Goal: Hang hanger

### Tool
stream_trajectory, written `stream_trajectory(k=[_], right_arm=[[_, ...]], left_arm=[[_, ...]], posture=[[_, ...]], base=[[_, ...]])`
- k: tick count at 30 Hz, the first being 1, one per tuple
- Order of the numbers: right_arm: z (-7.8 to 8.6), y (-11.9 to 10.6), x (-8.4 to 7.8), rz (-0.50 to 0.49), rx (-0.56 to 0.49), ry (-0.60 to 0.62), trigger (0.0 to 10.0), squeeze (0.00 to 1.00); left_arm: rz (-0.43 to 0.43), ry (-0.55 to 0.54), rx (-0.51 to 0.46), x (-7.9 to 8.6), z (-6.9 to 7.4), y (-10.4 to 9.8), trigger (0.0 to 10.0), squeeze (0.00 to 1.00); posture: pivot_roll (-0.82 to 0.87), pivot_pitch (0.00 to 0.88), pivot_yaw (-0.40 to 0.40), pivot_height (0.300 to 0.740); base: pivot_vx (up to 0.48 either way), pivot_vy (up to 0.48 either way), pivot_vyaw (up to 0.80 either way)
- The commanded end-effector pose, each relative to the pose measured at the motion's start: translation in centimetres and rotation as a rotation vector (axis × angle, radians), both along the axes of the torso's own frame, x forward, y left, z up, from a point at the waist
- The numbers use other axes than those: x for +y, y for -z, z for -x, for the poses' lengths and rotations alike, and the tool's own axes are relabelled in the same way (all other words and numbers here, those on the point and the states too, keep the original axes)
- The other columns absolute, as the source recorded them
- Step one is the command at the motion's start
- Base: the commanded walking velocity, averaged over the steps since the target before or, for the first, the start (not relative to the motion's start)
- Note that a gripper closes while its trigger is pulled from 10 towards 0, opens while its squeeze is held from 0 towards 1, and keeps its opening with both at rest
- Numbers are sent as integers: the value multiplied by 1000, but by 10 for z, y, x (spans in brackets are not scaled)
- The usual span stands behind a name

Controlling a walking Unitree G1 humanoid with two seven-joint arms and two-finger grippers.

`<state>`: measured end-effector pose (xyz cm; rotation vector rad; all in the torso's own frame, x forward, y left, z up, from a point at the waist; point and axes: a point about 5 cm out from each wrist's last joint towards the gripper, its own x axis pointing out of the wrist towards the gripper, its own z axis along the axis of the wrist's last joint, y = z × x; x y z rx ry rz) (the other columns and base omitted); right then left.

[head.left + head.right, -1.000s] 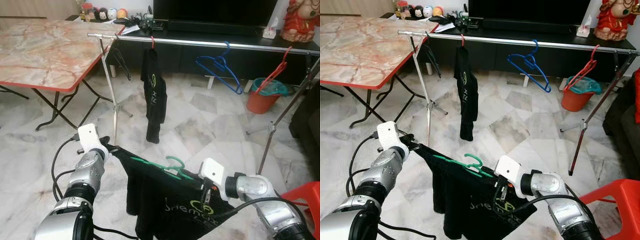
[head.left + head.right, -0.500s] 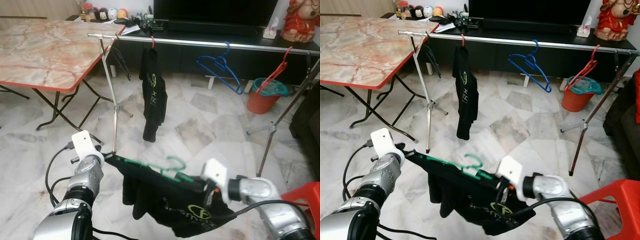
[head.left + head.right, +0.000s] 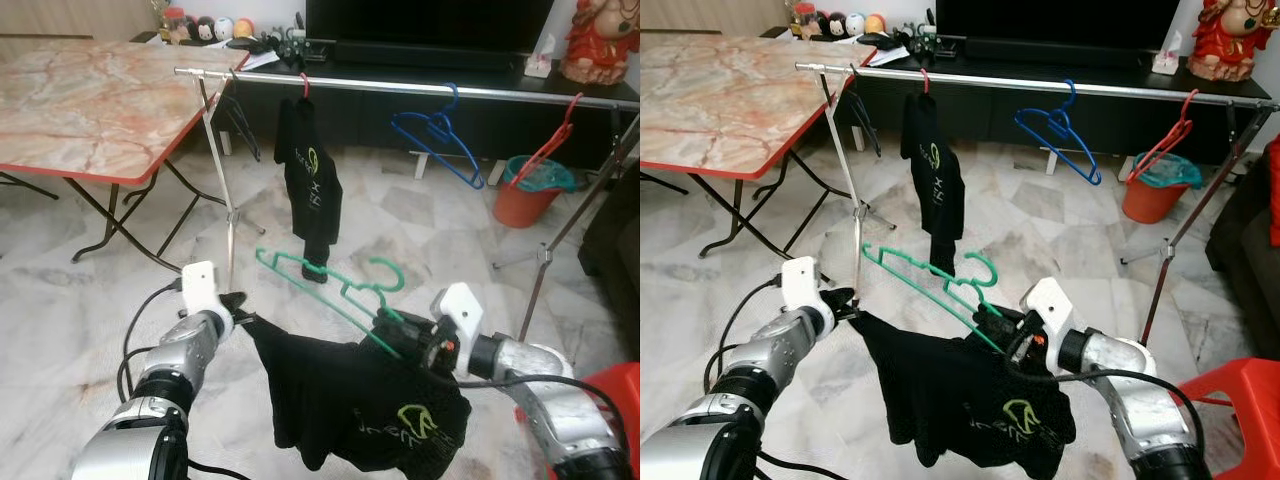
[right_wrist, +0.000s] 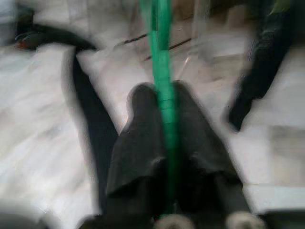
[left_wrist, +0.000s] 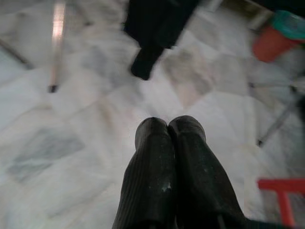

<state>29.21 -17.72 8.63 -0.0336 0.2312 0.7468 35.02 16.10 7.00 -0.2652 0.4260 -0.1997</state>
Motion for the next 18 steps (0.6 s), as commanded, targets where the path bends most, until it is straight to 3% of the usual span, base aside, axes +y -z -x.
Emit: stream_trajectory(k=[1,2,3,5,6,11,12,15,18], right_arm=[[-9,0,0,-50,-33,122,0,0],[-10,0,1,-53,-38,130,0,0],[-15,5,3,-66,-59,225,0,0],[-16,6,4,-71,-62,251,0,0],[-22,11,1,-58,-91,404,0,0],[-27,27,-12,-55,-72,730,0,0],[-26,31,-10,119,-138,742,0,0],[-25,35,1,249,-202,663,0,0],[-22,39,12,424,-299,575,0,0]], left_arm=[[5,106,-20,-10,1,-4,0,0],[9,120,-23,-12,1,-4,0,0],[28,180,-43,-19,2,-8,0,0],[32,195,-48,-21,2,-9,0,0],[60,242,-69,-27,3,-14,0,0],[100,339,-103,-38,5,-23,0,0],[139,361,-125,-42,6,-30,0,0],[180,366,-149,-43,5,-38,0,0],[278,369,-202,-43,4,-53,0,0]], posture=[[-109,0,20,740],[-109,0,20,740],[-109,0,20,740],[-109,0,20,740],[-108,0,18,740],[-101,0,14,740],[-94,0,12,740],[-94,0,12,740],[-85,0,9,740]], base=[[0,0,0],[0,0,0],[0,0,0],[0,0,0],[0,0,0],[0,0,0],[0,0,0],[0,0,0],[0,0,0]])
